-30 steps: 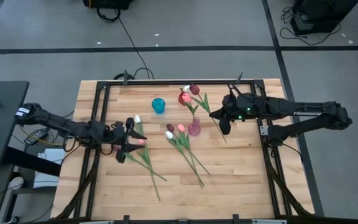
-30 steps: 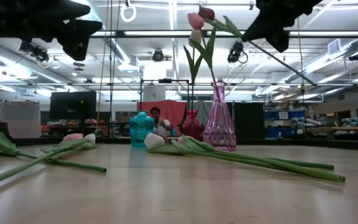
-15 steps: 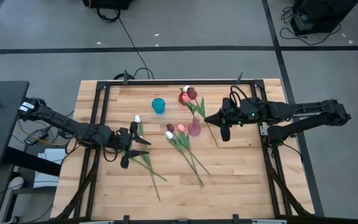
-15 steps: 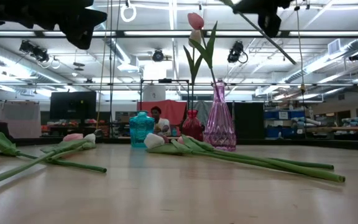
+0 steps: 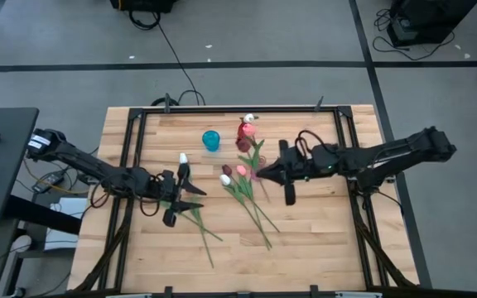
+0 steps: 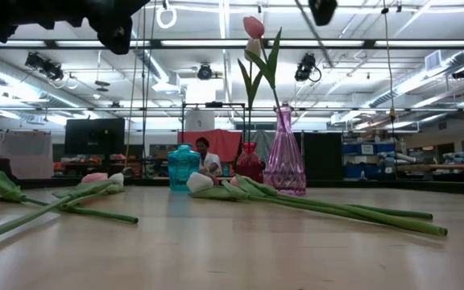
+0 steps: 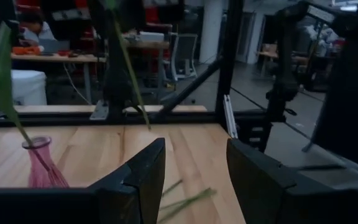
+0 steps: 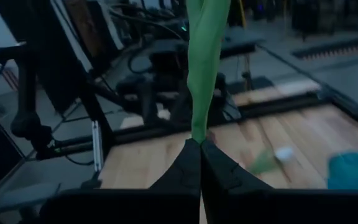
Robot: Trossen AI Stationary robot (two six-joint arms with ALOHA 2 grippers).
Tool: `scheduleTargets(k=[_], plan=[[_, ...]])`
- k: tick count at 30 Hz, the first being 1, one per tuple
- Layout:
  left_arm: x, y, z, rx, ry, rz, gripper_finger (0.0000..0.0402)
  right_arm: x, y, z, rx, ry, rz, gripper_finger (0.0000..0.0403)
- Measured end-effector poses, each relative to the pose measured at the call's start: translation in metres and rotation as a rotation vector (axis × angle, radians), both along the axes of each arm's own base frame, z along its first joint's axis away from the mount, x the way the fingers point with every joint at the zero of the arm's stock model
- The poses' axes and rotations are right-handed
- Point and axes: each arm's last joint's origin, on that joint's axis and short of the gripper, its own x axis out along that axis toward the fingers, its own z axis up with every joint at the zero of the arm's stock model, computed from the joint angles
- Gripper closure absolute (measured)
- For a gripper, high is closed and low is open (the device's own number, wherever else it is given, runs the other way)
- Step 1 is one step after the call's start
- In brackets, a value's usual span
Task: Sort flowers into vase by color
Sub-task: Put the top red tulip into the blue vase
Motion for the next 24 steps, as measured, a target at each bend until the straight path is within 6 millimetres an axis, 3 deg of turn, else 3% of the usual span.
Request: scheduleTargets(k=[13, 19, 24], plan=[[0.02, 0.004, -0.006, 0.043, 0.019, 0.189, 0.0225, 0.059, 0.007, -0.033, -0.16, -0.223, 0.065, 0.0398], [0.045, 0.006, -0.004, 0.017, 0.052, 0.222, 0.0225, 0.084, 0.006, -0.047, -0.19, -0.179, 0.072, 0.0398], [0.056, 0.005, -0.002, 0.02, 0.061, 0.233, 0.0225, 0.097, 0.008, -0.047, -0.232, -0.132, 0.08, 0.0398]])
